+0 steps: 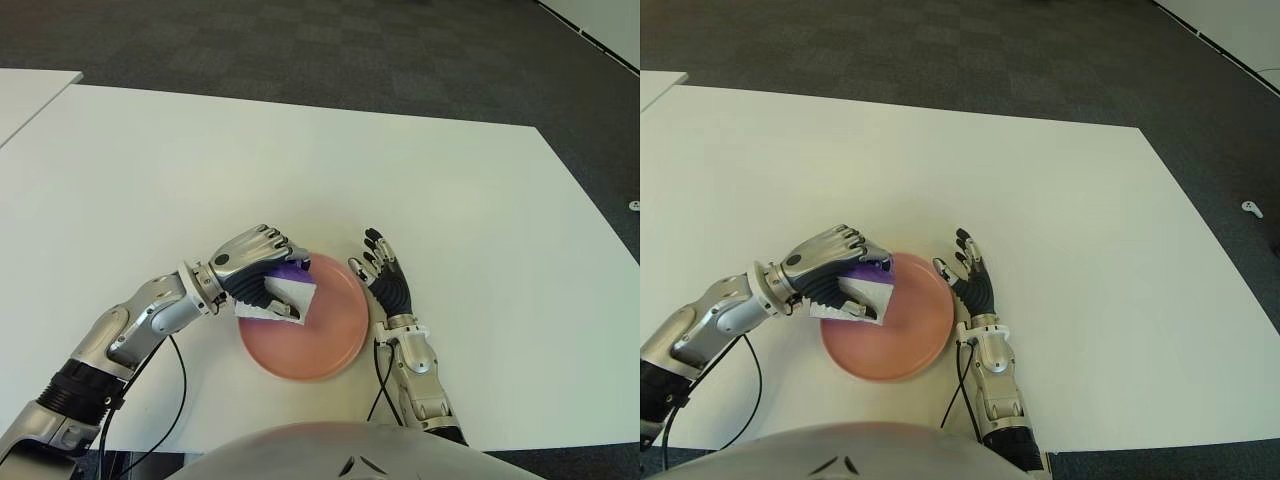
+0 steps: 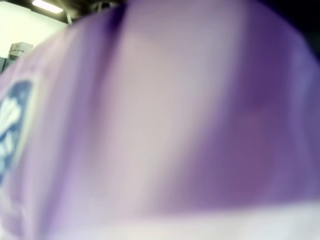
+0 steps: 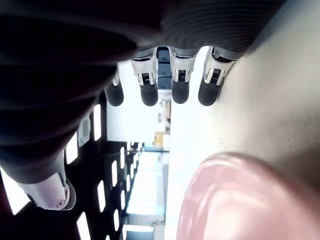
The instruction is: Put the tissue paper into the plate.
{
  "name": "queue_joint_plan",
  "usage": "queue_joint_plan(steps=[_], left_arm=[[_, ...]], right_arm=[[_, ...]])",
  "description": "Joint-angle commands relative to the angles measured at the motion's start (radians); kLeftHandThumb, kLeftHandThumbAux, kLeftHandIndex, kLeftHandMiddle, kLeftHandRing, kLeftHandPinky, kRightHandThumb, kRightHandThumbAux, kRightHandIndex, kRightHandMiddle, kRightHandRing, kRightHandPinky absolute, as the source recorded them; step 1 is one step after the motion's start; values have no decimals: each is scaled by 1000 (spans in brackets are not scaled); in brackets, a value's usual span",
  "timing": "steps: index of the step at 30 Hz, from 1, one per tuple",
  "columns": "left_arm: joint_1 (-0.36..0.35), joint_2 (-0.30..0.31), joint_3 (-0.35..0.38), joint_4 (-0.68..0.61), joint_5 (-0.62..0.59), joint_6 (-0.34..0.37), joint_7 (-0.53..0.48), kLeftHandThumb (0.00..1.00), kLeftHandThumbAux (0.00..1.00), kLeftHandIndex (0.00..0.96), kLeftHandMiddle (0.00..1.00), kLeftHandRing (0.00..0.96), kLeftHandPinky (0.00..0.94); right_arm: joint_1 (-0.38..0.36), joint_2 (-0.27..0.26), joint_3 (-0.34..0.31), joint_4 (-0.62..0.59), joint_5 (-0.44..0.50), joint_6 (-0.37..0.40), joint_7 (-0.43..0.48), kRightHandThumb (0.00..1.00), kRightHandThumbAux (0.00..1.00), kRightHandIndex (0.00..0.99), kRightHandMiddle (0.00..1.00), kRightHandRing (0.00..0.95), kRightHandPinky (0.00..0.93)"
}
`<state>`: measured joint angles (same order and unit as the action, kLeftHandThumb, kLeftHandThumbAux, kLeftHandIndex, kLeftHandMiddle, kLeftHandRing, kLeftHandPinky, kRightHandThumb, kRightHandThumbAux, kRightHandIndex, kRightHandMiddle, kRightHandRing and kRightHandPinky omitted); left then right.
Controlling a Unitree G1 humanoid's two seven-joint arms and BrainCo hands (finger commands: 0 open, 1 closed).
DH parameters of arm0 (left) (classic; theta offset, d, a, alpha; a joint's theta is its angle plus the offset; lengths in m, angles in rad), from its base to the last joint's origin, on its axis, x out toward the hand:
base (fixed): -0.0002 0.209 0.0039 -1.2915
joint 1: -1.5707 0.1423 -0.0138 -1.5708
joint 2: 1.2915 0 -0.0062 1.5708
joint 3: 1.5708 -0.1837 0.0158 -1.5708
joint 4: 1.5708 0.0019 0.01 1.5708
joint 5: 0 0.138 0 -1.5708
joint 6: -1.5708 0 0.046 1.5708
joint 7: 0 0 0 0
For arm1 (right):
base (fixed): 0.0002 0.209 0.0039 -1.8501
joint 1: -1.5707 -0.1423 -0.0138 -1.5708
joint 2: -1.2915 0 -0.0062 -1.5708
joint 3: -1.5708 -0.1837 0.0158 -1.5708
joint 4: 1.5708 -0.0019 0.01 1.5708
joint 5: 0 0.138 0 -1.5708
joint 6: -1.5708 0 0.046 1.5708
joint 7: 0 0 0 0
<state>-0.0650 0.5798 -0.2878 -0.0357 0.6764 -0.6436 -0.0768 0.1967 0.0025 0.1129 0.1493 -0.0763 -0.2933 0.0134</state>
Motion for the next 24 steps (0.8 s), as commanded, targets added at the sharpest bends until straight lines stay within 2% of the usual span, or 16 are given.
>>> queue_joint_plan(steps=[1,12,24], left_arm=[[8,25,-14,44,44,-4,-9,747,699,442,831,833,805],[6,25,-9,53,26,-13,-12,748,699,442,828,832,800],[-4,12,-6,87,-21,-107,32,748,699,442,836,838,820]], right_arm=[[61,-5,4,84,-5,72,4,0,614,0,0,0,0],[53,5,-3,93,1,84,-5,0,628,0,0,0,0],[52,8,-3,94,6,94,3,0,635,0,0,0,0]])
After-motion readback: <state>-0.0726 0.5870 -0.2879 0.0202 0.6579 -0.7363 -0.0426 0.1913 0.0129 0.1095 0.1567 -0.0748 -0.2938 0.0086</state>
